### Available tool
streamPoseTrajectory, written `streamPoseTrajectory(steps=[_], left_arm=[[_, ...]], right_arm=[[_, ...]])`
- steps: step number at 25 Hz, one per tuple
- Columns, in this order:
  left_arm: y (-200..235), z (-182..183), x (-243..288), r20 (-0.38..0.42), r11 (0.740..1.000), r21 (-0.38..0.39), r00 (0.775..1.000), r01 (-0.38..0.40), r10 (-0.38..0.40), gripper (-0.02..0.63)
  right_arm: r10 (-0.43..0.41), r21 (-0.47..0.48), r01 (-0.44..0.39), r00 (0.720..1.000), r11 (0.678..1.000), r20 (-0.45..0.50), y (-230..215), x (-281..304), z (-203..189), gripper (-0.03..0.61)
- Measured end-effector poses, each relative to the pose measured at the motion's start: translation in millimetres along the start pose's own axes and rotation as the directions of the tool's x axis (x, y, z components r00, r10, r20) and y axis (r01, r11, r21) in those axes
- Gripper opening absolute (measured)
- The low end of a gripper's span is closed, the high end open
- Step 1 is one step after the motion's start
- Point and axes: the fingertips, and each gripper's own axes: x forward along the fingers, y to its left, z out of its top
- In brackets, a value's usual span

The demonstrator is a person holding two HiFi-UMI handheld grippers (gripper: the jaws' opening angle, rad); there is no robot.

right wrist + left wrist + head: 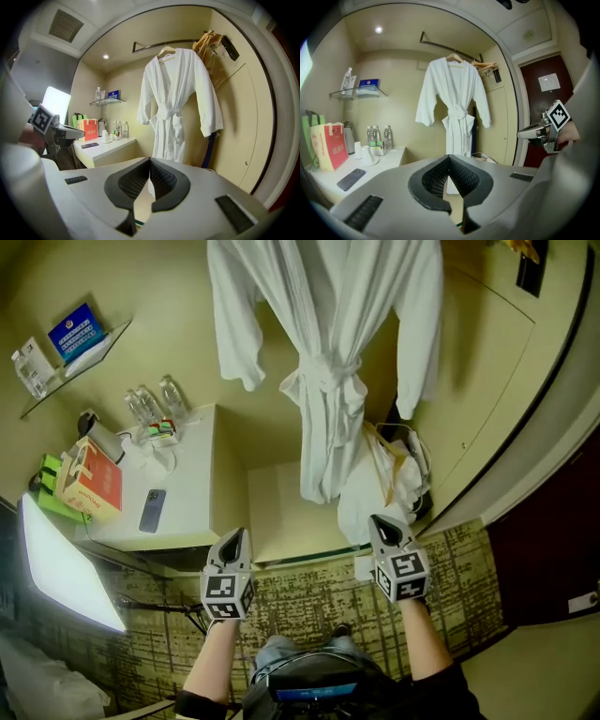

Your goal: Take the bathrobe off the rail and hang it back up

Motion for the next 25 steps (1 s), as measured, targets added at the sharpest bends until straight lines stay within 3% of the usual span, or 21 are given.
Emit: streamPoseTrajectory(steps=[7,13,20,25], left_arm=[[-20,53,44,0.07,0.998,0.055,0.997,0.035,-0.039,0.0],[-10,111,103,0.147,0.99,0.075,0.981,0.118,-0.128,0.0],[7,194,163,0.255,0.971,0.096,0.937,0.22,-0.238,0.0],[-1,245,186,0.319,0.944,0.127,0.888,0.305,-0.33,0.0]], right_arm=[[0.014,-0.134,0.003,0.992,0.991,0.125,-21,30,71,0.044],[-0.036,-0.251,0.096,0.972,0.963,0.231,-47,62,162,0.116],[-0.138,-0.357,0.281,0.916,0.891,0.376,-68,86,294,0.16],[-0.209,-0.42,0.413,0.867,0.808,0.452,-77,97,371,0.195]])
